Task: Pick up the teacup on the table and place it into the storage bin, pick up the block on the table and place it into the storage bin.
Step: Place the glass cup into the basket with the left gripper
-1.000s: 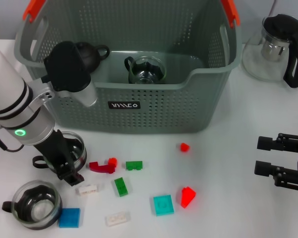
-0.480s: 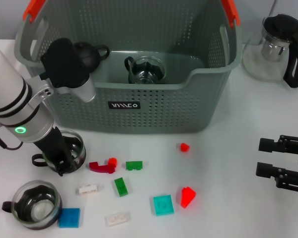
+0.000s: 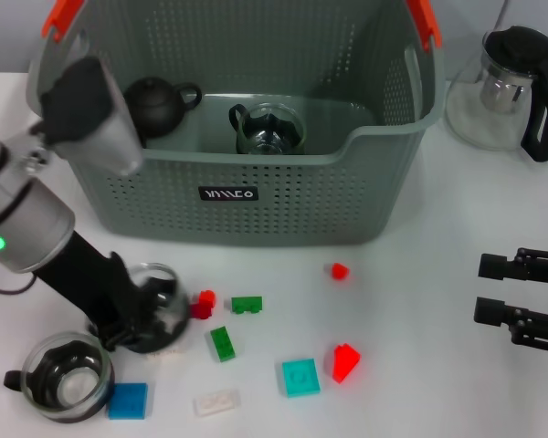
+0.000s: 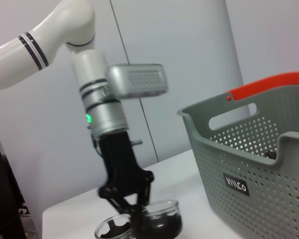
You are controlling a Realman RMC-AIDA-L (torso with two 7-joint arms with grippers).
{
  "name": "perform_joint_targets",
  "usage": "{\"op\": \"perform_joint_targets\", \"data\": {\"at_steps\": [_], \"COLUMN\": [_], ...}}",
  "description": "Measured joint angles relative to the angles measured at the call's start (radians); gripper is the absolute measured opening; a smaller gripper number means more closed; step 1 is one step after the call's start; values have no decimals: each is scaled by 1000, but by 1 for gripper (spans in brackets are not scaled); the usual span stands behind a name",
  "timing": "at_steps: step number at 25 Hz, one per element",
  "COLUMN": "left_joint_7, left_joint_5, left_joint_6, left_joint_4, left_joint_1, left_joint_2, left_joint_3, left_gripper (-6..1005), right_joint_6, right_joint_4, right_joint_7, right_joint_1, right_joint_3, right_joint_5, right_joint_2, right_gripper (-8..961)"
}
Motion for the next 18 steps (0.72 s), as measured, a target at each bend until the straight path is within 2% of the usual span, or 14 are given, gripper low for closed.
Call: {"op": "perform_joint_targets", "data": {"at_steps": [2,4,6,8,10,12,14,17,18], "left_joint_7": [74,124,145,188,231,254,249,174,130], "left_joint_5": [-101,-254,-417,-627,-789,-929,-1033,-1148,-1153], "left_joint_6": [90,135,138,138,135,128,114,52,12], "left_joint_4": [-27,-101,-213,-372,-502,-574,-596,-571,-546], "left_joint_1": [-13,-20,-20,-24,-33,-39,-41,-70,-86], "left_joint_2": [4,25,70,126,164,181,183,179,187], "left_joint_3": [-117,-205,-213,-199,-209,-248,-314,-414,-423], "left_gripper": [38,38,38,38,38,38,38,37,37], "right_joint_6": [-1,-2,-1,-1,-2,-1,0,3,3], "right_joint_4": [2,5,10,13,13,13,14,17,18], "right_joint_7": [0,0,0,0,0,-1,-3,-4,-4], "right_joint_1": [0,0,1,3,6,7,10,13,13], "right_joint_3": [7,8,10,12,13,13,13,13,13], "right_joint_5": [0,0,0,0,0,0,0,0,0], "right_joint_2": [-1,-2,-4,-6,-6,-7,-6,-6,-6], "right_gripper": [604,604,604,603,603,603,603,603,603]}}
